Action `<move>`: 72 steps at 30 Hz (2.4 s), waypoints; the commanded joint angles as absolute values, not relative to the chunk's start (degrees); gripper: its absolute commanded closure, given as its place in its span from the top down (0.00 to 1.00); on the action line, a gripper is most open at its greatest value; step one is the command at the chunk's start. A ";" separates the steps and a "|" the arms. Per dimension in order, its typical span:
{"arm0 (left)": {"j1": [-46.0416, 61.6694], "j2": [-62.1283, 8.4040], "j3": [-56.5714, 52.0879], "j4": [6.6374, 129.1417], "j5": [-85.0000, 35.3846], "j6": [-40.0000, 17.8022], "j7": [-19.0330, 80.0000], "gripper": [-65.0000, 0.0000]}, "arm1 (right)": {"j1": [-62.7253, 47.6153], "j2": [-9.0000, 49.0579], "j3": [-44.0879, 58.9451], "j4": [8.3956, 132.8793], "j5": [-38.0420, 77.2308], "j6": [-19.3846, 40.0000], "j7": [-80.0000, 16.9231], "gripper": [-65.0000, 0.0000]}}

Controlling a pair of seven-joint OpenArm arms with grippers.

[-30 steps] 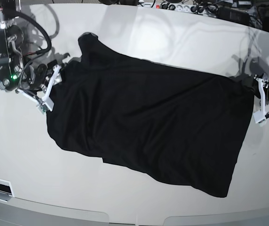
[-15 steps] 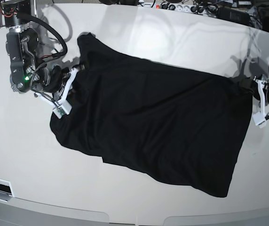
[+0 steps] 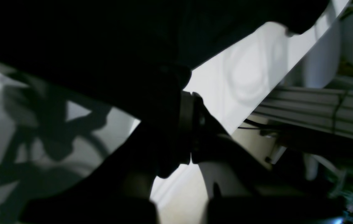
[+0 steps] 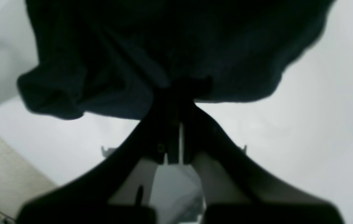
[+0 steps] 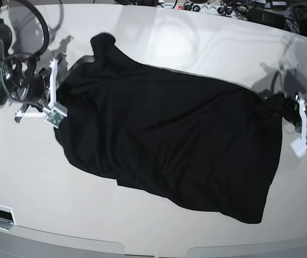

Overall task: Layout the t-shirt on the table in an organized manner, then fold the t-shirt properly
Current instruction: 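Adjust the right gripper's hold on the shirt edge, then lift the shirt with both grippers and swing it down flat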

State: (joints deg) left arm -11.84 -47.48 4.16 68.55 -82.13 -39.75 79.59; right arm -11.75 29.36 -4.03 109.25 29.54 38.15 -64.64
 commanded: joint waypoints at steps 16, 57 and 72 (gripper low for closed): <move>-43.07 -47.72 4.25 76.97 -59.42 -33.98 61.17 0.00 | 13.04 33.61 -0.16 115.66 1.10 13.45 -54.50 0.00; -25.47 -46.48 4.29 56.23 -68.07 -39.90 80.00 0.00 | -3.62 28.27 15.73 92.12 51.83 40.00 -75.81 0.00; -16.80 -46.74 4.29 56.23 -65.89 -40.00 79.59 0.00 | -8.08 28.58 15.25 92.14 52.07 40.00 -80.00 0.00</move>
